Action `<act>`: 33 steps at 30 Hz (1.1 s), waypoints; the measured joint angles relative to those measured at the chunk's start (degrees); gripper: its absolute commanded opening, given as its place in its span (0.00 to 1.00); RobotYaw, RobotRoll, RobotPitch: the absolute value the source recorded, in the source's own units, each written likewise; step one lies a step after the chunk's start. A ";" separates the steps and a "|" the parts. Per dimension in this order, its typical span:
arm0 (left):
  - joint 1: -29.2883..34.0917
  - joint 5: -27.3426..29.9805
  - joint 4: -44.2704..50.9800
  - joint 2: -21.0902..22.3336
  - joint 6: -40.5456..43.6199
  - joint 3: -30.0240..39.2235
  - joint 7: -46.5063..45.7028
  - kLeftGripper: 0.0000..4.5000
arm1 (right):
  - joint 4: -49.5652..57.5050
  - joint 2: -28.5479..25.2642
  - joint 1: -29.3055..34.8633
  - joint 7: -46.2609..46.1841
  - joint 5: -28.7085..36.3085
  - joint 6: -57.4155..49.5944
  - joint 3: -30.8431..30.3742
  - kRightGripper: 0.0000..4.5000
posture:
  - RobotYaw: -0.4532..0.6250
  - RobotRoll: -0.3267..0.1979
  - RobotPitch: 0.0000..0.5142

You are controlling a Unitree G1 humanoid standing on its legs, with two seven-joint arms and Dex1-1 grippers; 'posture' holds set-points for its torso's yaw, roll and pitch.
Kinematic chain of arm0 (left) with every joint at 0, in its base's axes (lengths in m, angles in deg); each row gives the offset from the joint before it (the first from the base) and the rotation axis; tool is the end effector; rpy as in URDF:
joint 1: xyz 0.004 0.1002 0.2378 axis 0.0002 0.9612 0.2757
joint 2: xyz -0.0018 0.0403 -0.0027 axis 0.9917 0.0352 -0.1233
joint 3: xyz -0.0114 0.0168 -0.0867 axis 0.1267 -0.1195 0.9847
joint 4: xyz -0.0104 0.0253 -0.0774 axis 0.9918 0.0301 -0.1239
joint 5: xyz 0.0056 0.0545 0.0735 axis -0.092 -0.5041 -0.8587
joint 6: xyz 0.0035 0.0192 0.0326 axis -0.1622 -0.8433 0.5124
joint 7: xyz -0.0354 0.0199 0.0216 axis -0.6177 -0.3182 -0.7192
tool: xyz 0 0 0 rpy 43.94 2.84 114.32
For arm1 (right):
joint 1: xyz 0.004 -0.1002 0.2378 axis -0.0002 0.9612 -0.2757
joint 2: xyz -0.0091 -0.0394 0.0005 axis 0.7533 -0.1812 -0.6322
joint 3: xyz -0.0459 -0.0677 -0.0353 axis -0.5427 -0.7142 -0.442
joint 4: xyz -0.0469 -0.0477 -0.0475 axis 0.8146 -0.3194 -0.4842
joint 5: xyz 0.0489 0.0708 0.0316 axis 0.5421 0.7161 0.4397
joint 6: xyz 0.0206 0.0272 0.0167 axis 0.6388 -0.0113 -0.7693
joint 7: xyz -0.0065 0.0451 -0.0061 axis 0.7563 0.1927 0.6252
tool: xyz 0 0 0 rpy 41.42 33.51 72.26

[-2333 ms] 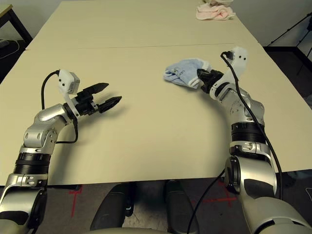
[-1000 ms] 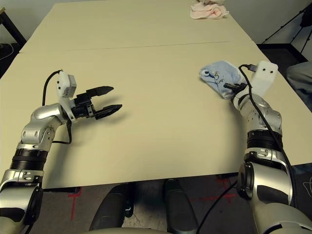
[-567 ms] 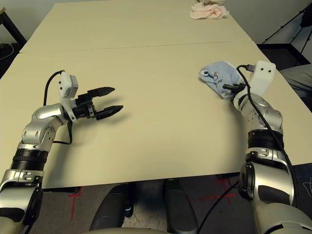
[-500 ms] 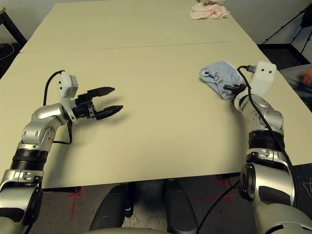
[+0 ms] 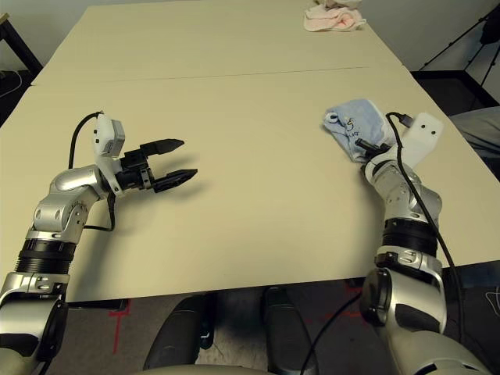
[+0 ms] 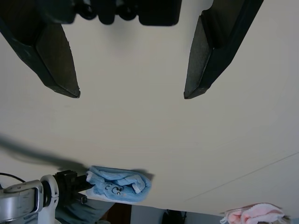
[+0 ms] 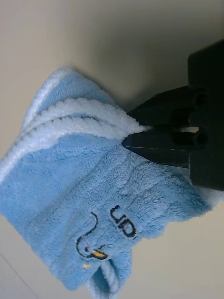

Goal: Fold the towel and set it aside.

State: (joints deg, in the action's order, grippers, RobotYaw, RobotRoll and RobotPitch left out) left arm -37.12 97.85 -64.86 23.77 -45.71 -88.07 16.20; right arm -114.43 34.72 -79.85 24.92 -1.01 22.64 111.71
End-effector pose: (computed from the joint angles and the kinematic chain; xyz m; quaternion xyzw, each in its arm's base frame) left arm 0.2751 0.2301 0.1640 0.0885 -0.0296 -0.5094 0.8555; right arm 0.2851 -0.2550 0.1392 0.2677 0.0997 -0.2019 0.9368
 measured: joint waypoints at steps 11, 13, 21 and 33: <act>0.00 -0.02 0.01 0.28 0.10 0.00 -0.06 1.00 | -0.56 -1.75 0.21 2.37 -0.21 0.27 -2.00 0.14 | 0.45 0.62 0.26; 0.01 -0.02 0.02 0.28 0.11 -0.01 -0.09 1.00 | -0.57 -2.08 0.38 3.32 -0.26 0.05 -2.81 0.28 | 0.45 0.62 0.26; 0.13 -0.11 0.03 0.33 0.11 -0.01 -0.29 1.00 | 0.18 -4.27 1.66 5.44 -0.37 -1.99 -4.54 0.94 | 0.44 0.62 0.24; -0.64 -0.84 -0.36 0.52 0.03 -0.12 -1.08 1.00 | 21.70 -10.05 15.98 16.74 2.79 -15.11 -10.40 0.99 | 0.42 0.62 0.23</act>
State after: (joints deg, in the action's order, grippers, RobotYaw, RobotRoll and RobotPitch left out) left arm -37.77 97.01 -65.22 24.30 -45.68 -88.19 15.12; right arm -92.73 24.67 -63.87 41.66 1.77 7.52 101.32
